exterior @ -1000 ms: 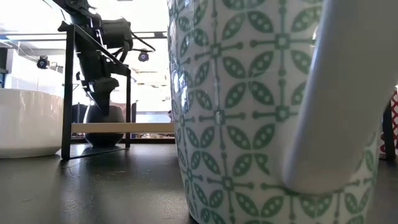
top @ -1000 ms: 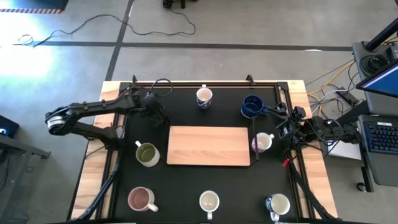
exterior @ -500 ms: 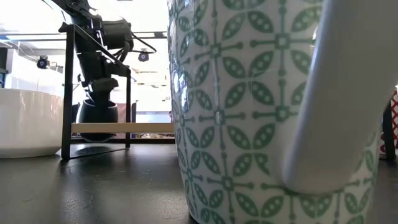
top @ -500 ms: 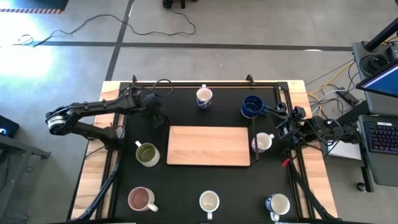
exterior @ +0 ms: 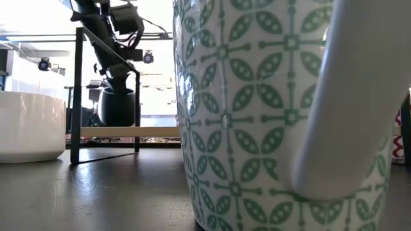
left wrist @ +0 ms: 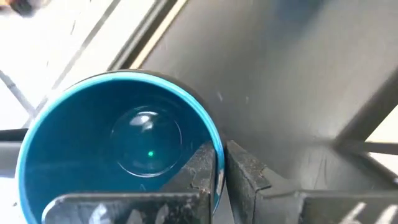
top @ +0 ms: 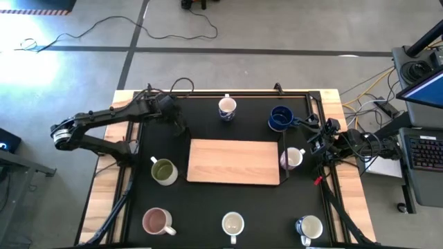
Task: Place coffee mugs
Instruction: Put the blue mug on the shelf
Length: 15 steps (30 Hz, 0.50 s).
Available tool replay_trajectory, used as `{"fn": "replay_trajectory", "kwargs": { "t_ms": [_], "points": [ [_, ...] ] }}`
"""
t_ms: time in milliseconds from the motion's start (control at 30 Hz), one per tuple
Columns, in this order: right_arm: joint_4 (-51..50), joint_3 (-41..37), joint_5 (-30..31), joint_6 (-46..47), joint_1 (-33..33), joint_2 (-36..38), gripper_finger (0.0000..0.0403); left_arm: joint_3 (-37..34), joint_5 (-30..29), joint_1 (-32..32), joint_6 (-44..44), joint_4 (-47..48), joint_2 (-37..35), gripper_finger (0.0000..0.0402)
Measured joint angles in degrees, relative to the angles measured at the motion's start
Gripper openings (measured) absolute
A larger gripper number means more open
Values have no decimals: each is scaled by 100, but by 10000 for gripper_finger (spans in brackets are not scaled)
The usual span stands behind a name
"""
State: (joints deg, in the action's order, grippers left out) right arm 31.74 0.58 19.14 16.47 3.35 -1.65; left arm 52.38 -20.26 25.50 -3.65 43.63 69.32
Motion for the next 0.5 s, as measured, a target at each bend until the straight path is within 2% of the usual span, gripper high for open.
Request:
{"fn": "replay_trajectory", "kwargs": {
  "t_ms": [500],
  "points": [
    [-1, 1, 0, 0, 0, 0, 68, 626, -16, 21, 643, -215, 4, 5]
  ]
}}
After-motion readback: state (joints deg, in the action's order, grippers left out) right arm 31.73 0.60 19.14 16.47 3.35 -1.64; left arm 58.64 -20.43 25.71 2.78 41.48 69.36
